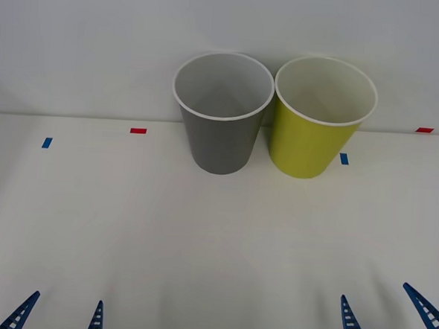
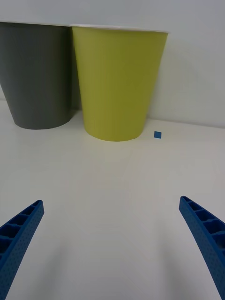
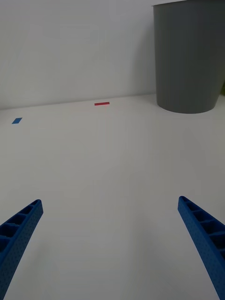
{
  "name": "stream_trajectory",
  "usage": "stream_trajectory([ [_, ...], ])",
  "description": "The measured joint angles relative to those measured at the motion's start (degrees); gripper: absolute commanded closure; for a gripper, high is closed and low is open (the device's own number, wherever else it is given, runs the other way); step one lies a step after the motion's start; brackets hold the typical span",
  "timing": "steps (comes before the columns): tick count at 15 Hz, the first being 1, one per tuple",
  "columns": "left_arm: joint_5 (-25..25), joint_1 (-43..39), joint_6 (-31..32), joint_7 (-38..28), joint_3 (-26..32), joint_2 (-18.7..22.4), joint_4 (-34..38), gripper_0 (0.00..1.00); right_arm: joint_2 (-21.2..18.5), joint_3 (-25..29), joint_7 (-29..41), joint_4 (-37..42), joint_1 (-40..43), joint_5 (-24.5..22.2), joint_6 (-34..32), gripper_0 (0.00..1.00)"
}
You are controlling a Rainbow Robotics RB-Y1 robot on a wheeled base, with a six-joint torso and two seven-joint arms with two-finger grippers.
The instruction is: Put cans in the gray bin and PET bottles in the light green bin.
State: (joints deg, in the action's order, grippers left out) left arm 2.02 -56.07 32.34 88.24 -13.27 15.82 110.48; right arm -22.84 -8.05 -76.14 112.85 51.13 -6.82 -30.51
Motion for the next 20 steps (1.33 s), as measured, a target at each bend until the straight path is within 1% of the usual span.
stream_trajectory([
  [1,0.0,0.0,0.0,0.0,0.0,0.0,0.0,0.0,0.0,-0.04,-1.27,0.0,0.75,0.23,-0.24,0.0],
  [3,0.0,0.0,0.0,0.0,0.0,0.0,0.0,0.0,0.1,-0.23,-1.69,0.0,2.38,0.85,-0.34,0.0],
  [6,0.0,0.0,0.0,0.0,0.0,0.0,0.0,0.0,1.52,-0.65,-1.62,-0.24,3.94,1.08,-0.35,0.0],
  [8,0.0,0.0,0.0,0.0,0.0,0.0,0.0,0.0,2.19,-0.8,-1.47,-0.98,3.94,1.05,-0.35,0.0],
  [20,0.0,0.0,0.0,0.0,0.0,0.0,0.0,0.0,2.27,-0.82,-1.3,-1.14,3.64,1.03,-0.35,0.0],
])
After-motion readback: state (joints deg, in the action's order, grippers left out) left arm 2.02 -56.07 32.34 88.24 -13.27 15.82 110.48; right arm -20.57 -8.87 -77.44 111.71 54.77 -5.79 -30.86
